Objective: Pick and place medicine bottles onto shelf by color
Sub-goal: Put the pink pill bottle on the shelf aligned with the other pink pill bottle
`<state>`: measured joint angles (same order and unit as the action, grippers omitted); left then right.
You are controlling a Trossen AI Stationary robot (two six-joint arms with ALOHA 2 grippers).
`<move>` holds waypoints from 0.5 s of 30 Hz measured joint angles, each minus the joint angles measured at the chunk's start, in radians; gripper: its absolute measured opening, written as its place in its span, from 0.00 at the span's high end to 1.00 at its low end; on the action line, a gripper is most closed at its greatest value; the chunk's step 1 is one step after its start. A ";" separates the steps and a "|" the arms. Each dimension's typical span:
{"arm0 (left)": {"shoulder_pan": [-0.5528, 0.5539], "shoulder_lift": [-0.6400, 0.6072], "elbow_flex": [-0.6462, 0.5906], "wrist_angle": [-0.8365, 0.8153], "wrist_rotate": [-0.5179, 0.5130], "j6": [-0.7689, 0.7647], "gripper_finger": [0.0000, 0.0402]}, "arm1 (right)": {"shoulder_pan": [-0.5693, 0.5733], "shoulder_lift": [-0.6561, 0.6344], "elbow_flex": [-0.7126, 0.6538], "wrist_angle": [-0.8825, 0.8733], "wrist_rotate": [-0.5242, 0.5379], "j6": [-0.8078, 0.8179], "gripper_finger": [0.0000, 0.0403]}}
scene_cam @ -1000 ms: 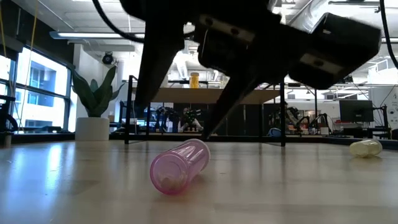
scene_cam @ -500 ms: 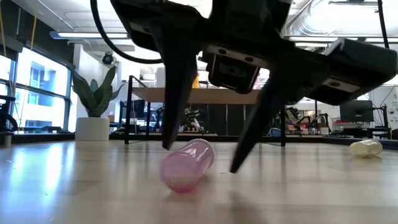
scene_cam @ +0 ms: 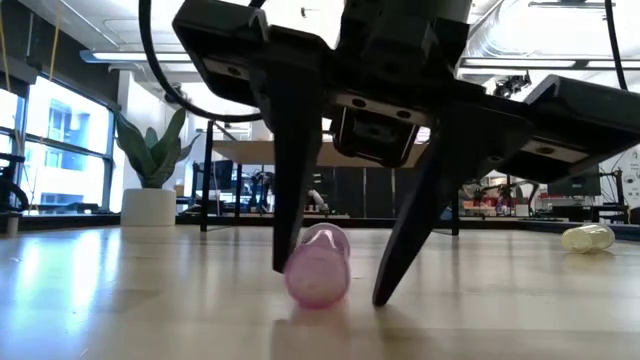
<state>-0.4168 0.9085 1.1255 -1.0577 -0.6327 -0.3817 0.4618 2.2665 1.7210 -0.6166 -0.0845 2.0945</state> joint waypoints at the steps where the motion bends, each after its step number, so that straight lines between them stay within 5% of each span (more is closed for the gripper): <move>1: 0.000 0.000 0.000 0.000 0.000 0.000 0.41 | 0.000 0.000 0.000 -0.001 -0.001 -0.001 0.60; 15: 0.000 -0.001 0.000 -0.001 0.002 0.000 0.41 | 0.001 0.001 0.003 0.009 -0.001 -0.109 0.80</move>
<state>-0.4168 0.9071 1.1252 -1.0584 -0.6303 -0.3817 0.4629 2.2680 1.7238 -0.6077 -0.0853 1.9859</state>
